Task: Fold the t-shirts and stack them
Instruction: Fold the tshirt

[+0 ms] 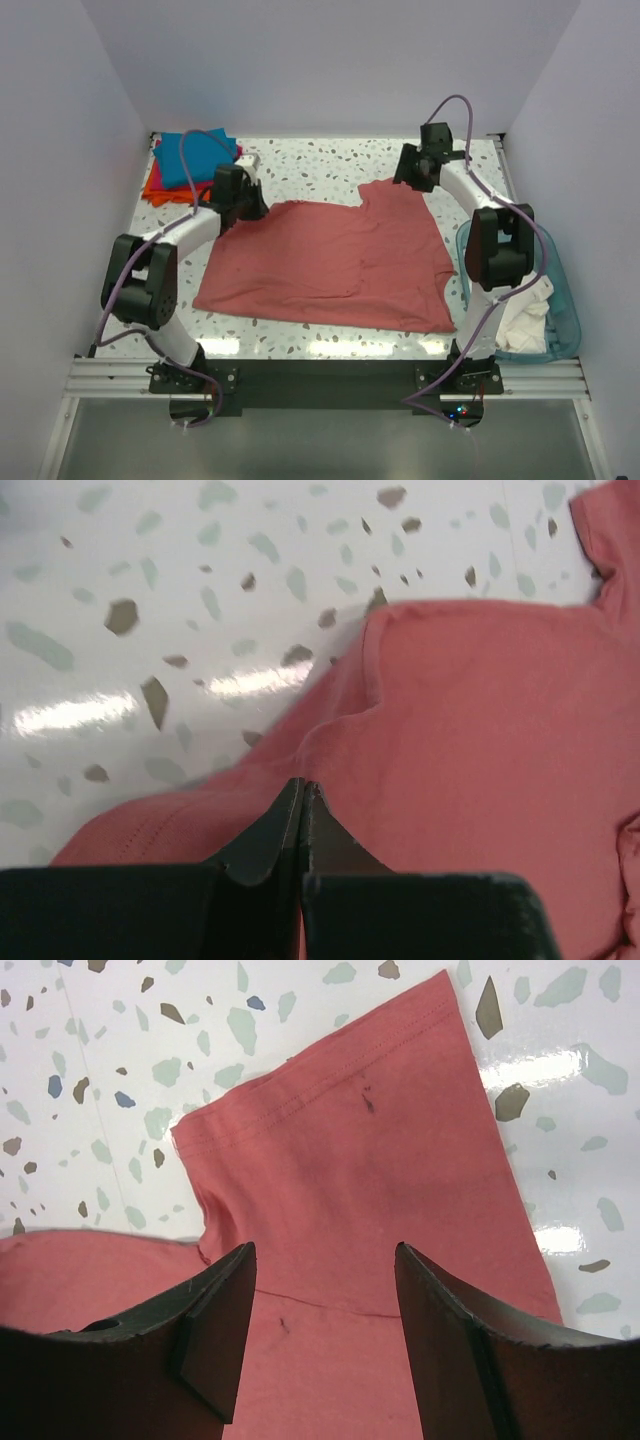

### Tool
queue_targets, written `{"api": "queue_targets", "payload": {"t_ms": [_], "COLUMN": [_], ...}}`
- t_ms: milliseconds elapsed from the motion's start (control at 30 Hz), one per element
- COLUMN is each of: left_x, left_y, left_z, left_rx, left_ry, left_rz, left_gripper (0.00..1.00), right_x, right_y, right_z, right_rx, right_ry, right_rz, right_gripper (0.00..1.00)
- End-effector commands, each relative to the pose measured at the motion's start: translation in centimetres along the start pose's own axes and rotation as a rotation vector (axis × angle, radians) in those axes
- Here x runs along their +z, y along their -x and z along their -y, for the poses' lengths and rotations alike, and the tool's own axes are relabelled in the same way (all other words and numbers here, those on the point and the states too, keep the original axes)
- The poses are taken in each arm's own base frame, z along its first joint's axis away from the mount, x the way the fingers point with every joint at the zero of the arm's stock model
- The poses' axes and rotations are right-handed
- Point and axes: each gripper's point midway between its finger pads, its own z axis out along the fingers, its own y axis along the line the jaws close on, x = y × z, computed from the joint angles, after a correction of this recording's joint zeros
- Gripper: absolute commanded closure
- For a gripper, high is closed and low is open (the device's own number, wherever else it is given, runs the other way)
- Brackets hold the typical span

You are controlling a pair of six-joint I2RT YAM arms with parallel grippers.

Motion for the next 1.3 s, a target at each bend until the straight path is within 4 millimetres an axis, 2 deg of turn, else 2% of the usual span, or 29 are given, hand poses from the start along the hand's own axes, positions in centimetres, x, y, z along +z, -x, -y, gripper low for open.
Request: {"api": "queue_targets", "payload": {"t_ms": [0, 33, 67, 100, 133, 167, 200, 267, 300, 367, 433, 500, 533, 600, 633, 733, 900, 933, 1033, 1267], "left_x": [-1.6, -2.4, -2.7, -3.1, -3.4, -4.1, -4.4, -5.5, -5.9, -7.2, -8.2, -8.5, -8.5, -8.5, -7.9, -6.9, -4.8, -4.0, -3.3, -2.4], "left_y": [-0.5, -2.7, -4.1, -5.3, -7.6, -8.0, -9.5, -9.0, -8.7, -6.6, -4.8, -3.9, -2.7, -1.9, -2.6, -3.3, -4.6, -5.5, -6.2, -6.4], "left_z": [2.3, 1.7, 2.5, 2.4, 1.7, 2.4, 1.9, 1.7, 1.7, 2.1, 2.7, 2.5, 2.4, 1.9, 1.0, 0.6, 1.4, 1.2, 1.2, 0.8], "left_rx": [-0.037, -0.07, -0.07, -0.08, -0.091, -0.079, -0.075, -0.074, -0.069, -0.069, -0.084, -0.088, -0.091, -0.087, -0.084, -0.071, -0.029, -0.022, -0.015, 0.001], "left_ry": [0.052, 0.09, 0.086, 0.096, 0.118, 0.098, 0.111, 0.117, 0.118, 0.115, 0.106, 0.135, 0.166, 0.225, 0.28, 0.31, 0.268, 0.269, 0.263, 0.264], "left_rz": [0.123, 0.12, 0.117, 0.118, 0.103, 0.121, 0.108, 0.151, 0.167, 0.23, 0.28, 0.286, 0.302, 0.274, 0.237, 0.173, 0.076, 0.037, 0.007, -0.005], "left_gripper": [1.0, 1.0, 1.0, 1.0, 1.0, 0.89, 0.81, 0.69, 0.6, 0.48, 0.45, 0.45, 0.47, 0.51, 0.53, 0.54, 0.54, 0.54, 0.52, 0.47], "right_x": [-3.5, -3.5, -3.6, -3.8, -3.9, -4.0, -3.9, -4.1, -4.1, -4.3, -4.4, -4.5, -4.5, -4.6, -4.5, -4.4, -4.4, -4.4, -4.5, -4.4], "right_y": [3.1, 2.9, 2.9, 2.9, 3.0, 2.9, 2.9, 2.9, 2.8, 3.0, 3.0, 3.1, 3.0, 3.0, 3.0, 3.0, 3.1, 3.1, 3.1, 2.9], "right_z": [-1.9, -1.9, -2.0, -2.3, -2.2, -2.4, -2.4, -2.6, -2.7, -2.9, -3.0, -3.0, -2.9, -2.9, -2.8, -2.9, -2.9, -2.9, -2.8, -2.8], "right_rx": [0.005, 0.004, 0.006, 0.002, 0.002, 0.0, -0.002, -0.003, -0.005, -0.009, -0.013, -0.017, -0.018, -0.02, -0.021, -0.025, -0.026, -0.026, -0.027, -0.029], "right_ry": [0.07, 0.071, 0.071, 0.076, 0.075, 0.075, 0.075, 0.077, 0.078, 0.077, 0.076, 0.071, 0.068, 0.064, 0.063, 0.064, 0.063, 0.063, 0.061, 0.061], "right_rz": [0.114, 0.112, 0.114, 0.118, 0.122, 0.122, 0.122, 0.124, 0.122, 0.131, 0.131, 0.137, 0.133, 0.135, 0.134, 0.135, 0.134, 0.132, 0.131, 0.129], "right_gripper": [0.39, 0.39, 0.39, 0.39, 0.39, 0.39, 0.39, 0.39, 0.39, 0.39, 0.39, 0.39, 0.39, 0.39, 0.39, 0.39, 0.39, 0.39, 0.39, 0.39]}}
